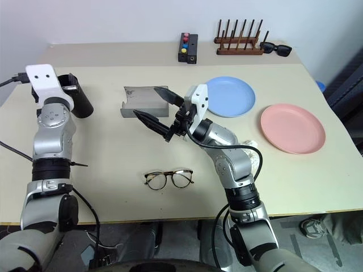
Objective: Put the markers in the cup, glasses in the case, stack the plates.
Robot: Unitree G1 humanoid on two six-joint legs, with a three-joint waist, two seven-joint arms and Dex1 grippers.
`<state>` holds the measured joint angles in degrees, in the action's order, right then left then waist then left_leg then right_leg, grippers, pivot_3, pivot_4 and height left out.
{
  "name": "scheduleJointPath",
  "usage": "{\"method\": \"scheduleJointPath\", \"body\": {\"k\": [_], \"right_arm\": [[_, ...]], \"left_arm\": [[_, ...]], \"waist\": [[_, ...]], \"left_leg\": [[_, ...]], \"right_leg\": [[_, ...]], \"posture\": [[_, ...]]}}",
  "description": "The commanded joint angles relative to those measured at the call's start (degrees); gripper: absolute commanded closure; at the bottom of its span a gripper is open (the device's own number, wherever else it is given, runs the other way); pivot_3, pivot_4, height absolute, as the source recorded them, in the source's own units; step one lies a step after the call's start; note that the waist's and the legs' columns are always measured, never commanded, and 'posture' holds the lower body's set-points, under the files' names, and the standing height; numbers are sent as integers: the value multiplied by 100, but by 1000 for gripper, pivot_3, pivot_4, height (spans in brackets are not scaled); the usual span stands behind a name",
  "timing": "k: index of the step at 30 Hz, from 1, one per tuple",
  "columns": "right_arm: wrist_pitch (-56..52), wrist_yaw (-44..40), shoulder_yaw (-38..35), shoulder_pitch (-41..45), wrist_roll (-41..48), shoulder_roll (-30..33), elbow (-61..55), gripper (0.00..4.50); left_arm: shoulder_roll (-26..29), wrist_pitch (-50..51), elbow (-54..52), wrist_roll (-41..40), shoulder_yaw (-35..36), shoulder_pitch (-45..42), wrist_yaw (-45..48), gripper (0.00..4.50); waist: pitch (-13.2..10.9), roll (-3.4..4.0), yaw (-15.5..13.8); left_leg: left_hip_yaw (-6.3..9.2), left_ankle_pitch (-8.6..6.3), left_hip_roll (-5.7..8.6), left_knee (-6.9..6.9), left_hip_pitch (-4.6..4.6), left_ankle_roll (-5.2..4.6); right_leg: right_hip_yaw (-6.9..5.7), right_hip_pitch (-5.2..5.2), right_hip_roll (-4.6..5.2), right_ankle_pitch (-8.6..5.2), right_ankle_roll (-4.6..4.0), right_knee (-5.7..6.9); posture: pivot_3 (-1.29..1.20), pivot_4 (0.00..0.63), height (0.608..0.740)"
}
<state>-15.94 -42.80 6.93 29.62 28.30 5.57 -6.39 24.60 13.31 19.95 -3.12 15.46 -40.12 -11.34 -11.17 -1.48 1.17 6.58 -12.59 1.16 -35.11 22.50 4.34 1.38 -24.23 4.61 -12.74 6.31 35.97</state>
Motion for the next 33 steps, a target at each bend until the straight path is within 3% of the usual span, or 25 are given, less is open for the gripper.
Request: {"method": "scheduleJointPath", "body": {"k": [1,3,6,7,13,19,26,33], "right_arm": [[67,-26,4,14,33,1,-170,0],[75,-45,-2,14,0,53,-150,0],[113,-118,-40,11,-70,213,-111,0],[124,-131,-56,16,-79,247,-98,0],[155,-152,-148,56,-113,406,-57,0],[192,-155,-102,-102,-220,567,-169,0],[163,27,-108,-432,-305,651,-512,0],[74,227,-218,-722,-340,872,-860,0]], "left_arm": [[106,-313,-382,-78,199,-138,98,353],[159,-402,-511,-289,242,-175,442,353],[292,-74,-1144,-1315,158,-1,2119,353],[369,140,-1315,-1508,59,79,2531,161],[958,1152,-1273,-1336,-1166,201,4216,161],[1110,889,396,-720,-2290,-492,5843,161],[750,-95,3003,-89,-2623,-1890,6496,161],[424,-600,4369,395,-2784,-2492,7324,161]], "waist": [[0,0,0],[0,0,2],[0,0,0],[0,0,-2],[-2,5,12],[-4,6,10],[-5,7,-9],[-6,7,21]], "left_leg": [[0,0,0,0,0,0],[0,0,0,0,0,0],[0,0,0,0,1,0],[-1,0,0,0,3,0],[-1,0,0,0,-1,-1],[-1,0,0,0,1,-2],[-1,-1,0,-1,8,-4],[-2,-5,1,-1,14,-12]], "right_leg": [[0,0,0,0,0,0],[0,0,0,0,0,0],[0,0,0,0,0,-1],[0,0,0,0,-1,-2],[1,1,-1,-1,-2,1],[0,0,-4,-2,-2,0],[-1,-4,-4,-7,6,-3],[0,-4,-2,-8,9,-9]], "posture": [[0,150,740],[0,150,740],[0,150,740],[0,150,740],[0,150,740],[0,150,740],[0,150,740],[0,150,740]]}}
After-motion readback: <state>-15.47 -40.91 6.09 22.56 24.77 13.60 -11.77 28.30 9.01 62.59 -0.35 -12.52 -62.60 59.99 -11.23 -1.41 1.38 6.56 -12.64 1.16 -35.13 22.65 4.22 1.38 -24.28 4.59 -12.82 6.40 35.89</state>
